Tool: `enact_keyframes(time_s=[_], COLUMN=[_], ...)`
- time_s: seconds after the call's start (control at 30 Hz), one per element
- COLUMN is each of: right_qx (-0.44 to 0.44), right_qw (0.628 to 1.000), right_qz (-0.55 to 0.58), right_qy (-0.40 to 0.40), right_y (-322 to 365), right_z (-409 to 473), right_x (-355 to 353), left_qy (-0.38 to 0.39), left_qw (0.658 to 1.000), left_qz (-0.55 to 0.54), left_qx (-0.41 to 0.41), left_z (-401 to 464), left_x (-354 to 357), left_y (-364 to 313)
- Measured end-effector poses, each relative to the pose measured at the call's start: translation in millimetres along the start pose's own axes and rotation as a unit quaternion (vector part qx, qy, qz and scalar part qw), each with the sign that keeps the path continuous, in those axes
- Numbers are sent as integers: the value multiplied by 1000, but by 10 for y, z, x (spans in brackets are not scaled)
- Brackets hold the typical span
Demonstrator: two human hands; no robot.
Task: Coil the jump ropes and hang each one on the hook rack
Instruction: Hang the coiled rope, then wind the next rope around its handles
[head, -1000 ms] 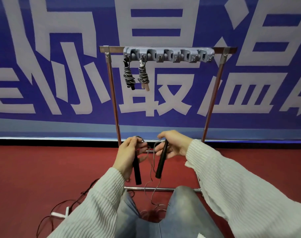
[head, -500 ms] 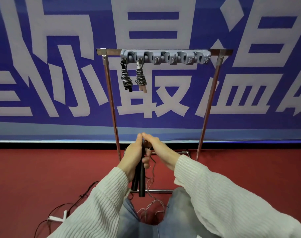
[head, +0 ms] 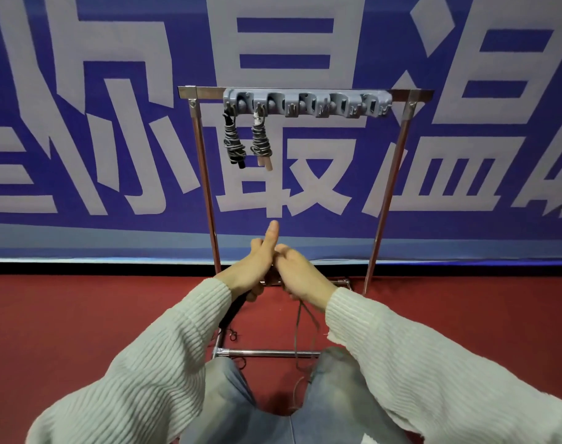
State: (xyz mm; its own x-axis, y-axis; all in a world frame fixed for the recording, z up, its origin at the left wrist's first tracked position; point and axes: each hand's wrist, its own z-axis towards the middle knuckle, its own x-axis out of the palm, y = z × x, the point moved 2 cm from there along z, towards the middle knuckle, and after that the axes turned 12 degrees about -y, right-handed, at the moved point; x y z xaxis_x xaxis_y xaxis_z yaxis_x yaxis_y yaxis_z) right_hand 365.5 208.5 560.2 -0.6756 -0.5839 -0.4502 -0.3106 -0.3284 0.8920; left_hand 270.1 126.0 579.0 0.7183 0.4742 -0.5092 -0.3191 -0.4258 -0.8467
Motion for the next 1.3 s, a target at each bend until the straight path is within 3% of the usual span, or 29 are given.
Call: enact_keyframes(time_s=[0.17,0.33,0.43,0.57,0.63,0.7,0.77,0.87,0.93,1.0,1.1,1.17,1.23,1.3], right_qx=[95,77,79,90,112,107,50,-85,-173,-228,-243,-263,-280,-271], right_qw=[979,975,968,982,981,978,983,991,983,949,890,837,811,827], right_qz=[175,185,199,148,155,179,177,101,-45,-209,-383,-481,-508,-476], right_qy=[-41,-94,-129,-74,-42,-13,19,10,-39,-68,-50,9,76,126], right_y=[-31,-28,-17,8,17,23,5,-86,-166,-240,-87,164,453,679], right_z=[7,64,139,207,203,206,202,151,93,29,-105,-191,-243,-156], right_x=[139,60,-203,-330,-345,-418,-517,-670,-703,-647,-420,-350,-419,-602], left_qy=[0,-65,-103,-116,-108,-63,15,91,110,95,-23,-139,-158,-82], left_qw=[1000,989,963,930,937,970,990,943,901,886,943,984,940,879], left_qz=[10,80,161,234,224,116,-102,-319,-416,-450,-331,-55,240,376], left_qx=[15,104,191,258,245,204,92,-29,-56,-53,2,95,185,281], left_z=[-10,-117,-164,-181,-159,-175,-246,-417,-486,-496,-310,-162,-104,-248], left_x=[85,77,28,108,130,102,35,-157,-279,-299,-166,-124,-83,16], left_y=[-61,-45,158,318,291,232,192,160,120,50,-4,47,182,253])
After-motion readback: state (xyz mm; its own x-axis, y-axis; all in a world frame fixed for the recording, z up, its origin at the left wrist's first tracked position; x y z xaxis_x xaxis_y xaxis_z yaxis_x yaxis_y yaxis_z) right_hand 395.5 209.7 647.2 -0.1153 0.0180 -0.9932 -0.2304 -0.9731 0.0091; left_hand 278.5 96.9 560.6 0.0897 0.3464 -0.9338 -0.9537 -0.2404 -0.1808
